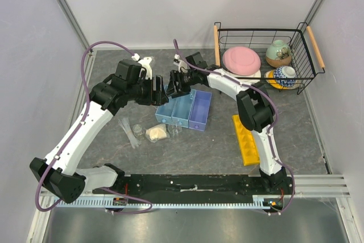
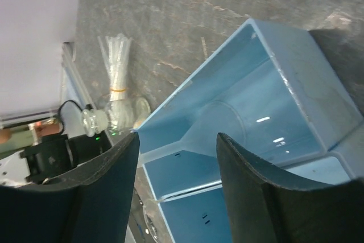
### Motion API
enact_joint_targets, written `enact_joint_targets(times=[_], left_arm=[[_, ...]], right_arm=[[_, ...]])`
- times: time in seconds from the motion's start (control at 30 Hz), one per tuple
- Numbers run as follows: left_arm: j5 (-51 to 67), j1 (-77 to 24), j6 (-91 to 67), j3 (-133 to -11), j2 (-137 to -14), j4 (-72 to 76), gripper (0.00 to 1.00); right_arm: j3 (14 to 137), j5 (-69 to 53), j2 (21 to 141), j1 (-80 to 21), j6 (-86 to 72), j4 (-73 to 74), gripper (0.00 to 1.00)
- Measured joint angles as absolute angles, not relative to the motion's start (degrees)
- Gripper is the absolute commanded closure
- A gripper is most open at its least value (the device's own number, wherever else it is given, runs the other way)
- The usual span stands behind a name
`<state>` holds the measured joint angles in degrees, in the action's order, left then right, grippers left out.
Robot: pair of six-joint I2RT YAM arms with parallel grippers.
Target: Organize the chemistry lab equipment
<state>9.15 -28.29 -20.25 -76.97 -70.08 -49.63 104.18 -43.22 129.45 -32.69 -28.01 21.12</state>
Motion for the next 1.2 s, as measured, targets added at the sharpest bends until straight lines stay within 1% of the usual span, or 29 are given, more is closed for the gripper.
enact_joint_targets(times=[0.13, 0.3, 0.47, 0.6, 0.73, 0.83, 1.0, 1.2], left_arm=[[9.15, -28.29, -20.25, -76.97, -70.06, -49.65, 0.25], [9.13, -28.29, -20.25, -76.88, -69.76, -49.58, 0.25], [8.69, -28.29, -20.27, -75.26, -68.58, -49.50, 0.25], [6.52, -28.29, -20.27, -73.30, -67.70, -49.63, 0.25], [3.42, -28.29, -20.29, -72.77, -67.13, -49.93, 0.25], [-0.10, -27.79, -20.29, -72.75, -66.59, -50.96, 0.26], [-2.44, -24.60, -20.32, -70.76, -66.39, -51.07, 0.26], [-0.86, -19.16, -20.32, -65.98, -66.02, -50.89, 0.26]], right_arm=[[104.20, -36.51, 127.02, -33.69, -24.97, 25.65, 0.36], [103.46, -23.46, 120.97, -38.48, -20.86, 31.16, 0.36], [98.35, -12.58, 108.84, -44.77, -18.48, 32.42, 0.36], [95.31, -7.42, 99.90, -47.18, -17.96, 33.93, 0.36], [89.80, -3.03, 94.39, -48.64, -18.31, 34.76, 0.38], [84.99, -0.95, 93.25, -50.33, -19.25, 35.97, 0.39], [77.76, 0.86, 93.25, -53.56, -21.98, 36.99, 0.39], [73.41, 2.90, 93.25, -55.40, -25.28, 34.81, 0.39]])
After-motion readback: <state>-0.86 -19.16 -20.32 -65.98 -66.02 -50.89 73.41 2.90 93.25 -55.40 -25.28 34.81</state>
